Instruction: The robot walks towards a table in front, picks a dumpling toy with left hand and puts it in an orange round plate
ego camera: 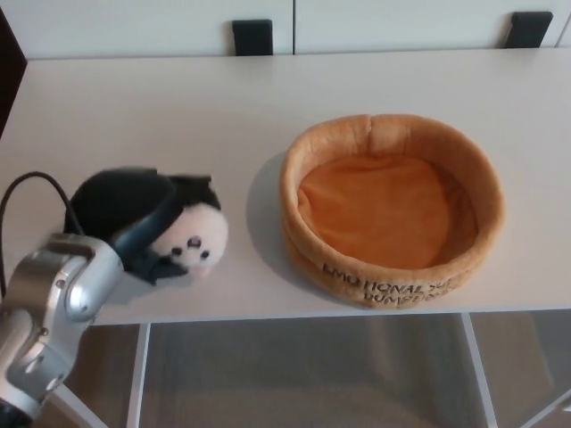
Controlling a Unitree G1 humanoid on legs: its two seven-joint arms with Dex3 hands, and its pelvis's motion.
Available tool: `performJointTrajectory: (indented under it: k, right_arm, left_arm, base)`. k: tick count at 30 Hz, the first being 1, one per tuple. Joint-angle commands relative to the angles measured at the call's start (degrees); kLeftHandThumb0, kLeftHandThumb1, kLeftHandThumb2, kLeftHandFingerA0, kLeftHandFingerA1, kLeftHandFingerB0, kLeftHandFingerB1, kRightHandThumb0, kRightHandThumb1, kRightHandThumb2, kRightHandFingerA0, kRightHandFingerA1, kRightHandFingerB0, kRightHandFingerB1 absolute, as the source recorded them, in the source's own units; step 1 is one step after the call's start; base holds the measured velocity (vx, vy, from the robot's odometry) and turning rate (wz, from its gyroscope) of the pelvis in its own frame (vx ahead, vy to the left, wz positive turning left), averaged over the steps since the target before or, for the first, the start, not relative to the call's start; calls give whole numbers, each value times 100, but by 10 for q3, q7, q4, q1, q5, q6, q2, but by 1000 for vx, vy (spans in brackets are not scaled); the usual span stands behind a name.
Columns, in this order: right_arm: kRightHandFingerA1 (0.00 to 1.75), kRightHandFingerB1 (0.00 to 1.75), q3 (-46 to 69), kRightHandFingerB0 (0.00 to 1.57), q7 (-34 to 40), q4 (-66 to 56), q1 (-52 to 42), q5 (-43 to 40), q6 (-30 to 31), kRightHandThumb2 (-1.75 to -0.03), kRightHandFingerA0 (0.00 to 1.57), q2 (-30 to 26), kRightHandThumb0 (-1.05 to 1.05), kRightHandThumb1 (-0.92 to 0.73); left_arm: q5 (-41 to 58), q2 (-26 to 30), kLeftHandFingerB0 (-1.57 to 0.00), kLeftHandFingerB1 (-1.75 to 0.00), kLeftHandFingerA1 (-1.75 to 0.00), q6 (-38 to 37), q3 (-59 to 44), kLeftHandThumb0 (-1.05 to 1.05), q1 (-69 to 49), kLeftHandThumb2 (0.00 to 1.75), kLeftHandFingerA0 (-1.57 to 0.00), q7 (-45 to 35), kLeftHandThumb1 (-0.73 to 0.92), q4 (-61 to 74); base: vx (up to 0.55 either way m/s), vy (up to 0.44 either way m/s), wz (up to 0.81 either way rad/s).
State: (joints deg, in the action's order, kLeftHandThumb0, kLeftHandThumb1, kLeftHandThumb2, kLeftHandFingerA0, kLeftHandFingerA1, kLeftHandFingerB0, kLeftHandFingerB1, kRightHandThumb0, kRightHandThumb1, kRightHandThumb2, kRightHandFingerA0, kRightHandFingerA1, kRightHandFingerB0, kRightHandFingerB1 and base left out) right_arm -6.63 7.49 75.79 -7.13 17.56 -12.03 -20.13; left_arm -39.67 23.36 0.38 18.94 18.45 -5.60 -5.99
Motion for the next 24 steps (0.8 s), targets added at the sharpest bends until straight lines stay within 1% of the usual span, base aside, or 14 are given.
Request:
performJointTrajectory:
  k: [1, 2, 6, 12, 13, 14, 15, 16, 17, 19, 21, 22, 23, 24]
  right_arm:
    - [42, 36, 5, 48, -4, 2, -2, -6, 4, -60, 64, -5, -35, -67]
    - [43, 36, 8, 48, -8, 1, -2, -8, 3, -60, 65, -6, -35, -67]
    - [42, 36, 11, 48, -11, 2, -1, -9, 4, -60, 63, -7, -34, -68]
    - [43, 36, 12, 49, -12, 0, -4, -8, 2, -60, 65, -6, -35, -67]
    - [42, 36, 11, 49, -11, -1, -4, -7, 2, -60, 64, -6, -35, -67]
    - [42, 36, 10, 49, -10, -1, -4, -6, 3, -60, 64, -6, -35, -67]
    - [43, 36, 12, 49, -12, 0, -3, -8, 3, -60, 64, -5, -35, -67]
    - [43, 36, 16, 49, -15, 2, -2, -11, 4, -60, 64, -3, -35, -67]
    - [42, 36, 17, 50, -14, 3, -1, -12, 6, -60, 65, -2, -35, -66]
    - [43, 36, 18, 49, -13, 4, 1, -11, 9, -60, 65, -1, -35, -67]
    - [43, 36, 19, 49, -14, 5, 2, -10, 9, -60, 65, -1, -35, -67]
    - [43, 36, 19, 49, -16, 6, 2, -10, 10, -60, 65, -1, -35, -67]
    - [43, 36, 20, 48, -19, 7, 3, -11, 11, -60, 64, -1, -34, -67]
    - [43, 36, 21, 48, -22, 7, 3, -11, 10, -60, 64, 1, -34, -68]
  left_arm:
    - [60, -45, -84, -89, -162, 3, -61, -13, 9, 68, -81, 38, 79, 47]
    - [81, -62, -81, -98, -144, -3, -81, -14, 24, 70, -94, 41, 81, 66]
    - [104, -93, -83, -98, -126, 1, -109, -14, 55, 71, -106, 25, 79, 114]
    - [91, -137, -86, -95, -125, 18, -92, -6, 92, 69, -106, 11, 76, 177]
    - [83, -142, -91, -67, -143, 20, -85, -15, 98, 66, -98, 12, 69, 177]
    - [73, -150, -91, -67, -143, 22, -74, -15, 106, 66, -98, 14, 69, 178]
    - [65, -154, -89, -82, -167, 19, -65, -9, 113, 61, -83, 17, 72, 171]
    - [54, -159, -89, -82, -167, 14, -51, -9, 123, 61, -83, 22, 72, 161]
    - [48, -163, -90, -99, -154, 12, -41, -8, 128, 73, -104, 26, 62, 150]
    - [36, -174, -88, -102, -162, 10, -18, -6, 139, 66, -87, 34, 74, 126]
    - [30, -177, -81, -111, -165, 7, -6, -12, 145, 63, -84, 37, 75, 109]
    - [21, -179, -81, -111, -165, 1, 8, -12, 153, 63, -84, 40, 75, 91]
    - [10, -190, -87, -57, -161, 15, 24, -24, 158, 59, -89, 41, 63, 77]
    - [0, -197, -81, -84, -137, 29, 37, -29, 163, 84, -113, 38, 47, 66]
  base:
    - [0, 0, 0]
    - [0, 0, 0]
    - [0, 0, 0]
    - [0, 0, 0]
    - [0, 0, 0]
    - [0, 0, 0]
    - [0, 0, 0]
    - [0, 0, 0]
    - [0, 0, 0]
    - [0, 0, 0]
    - [0, 0, 0]
    - [0, 0, 0]
    - [0, 0, 0]
    - [0, 0, 0]
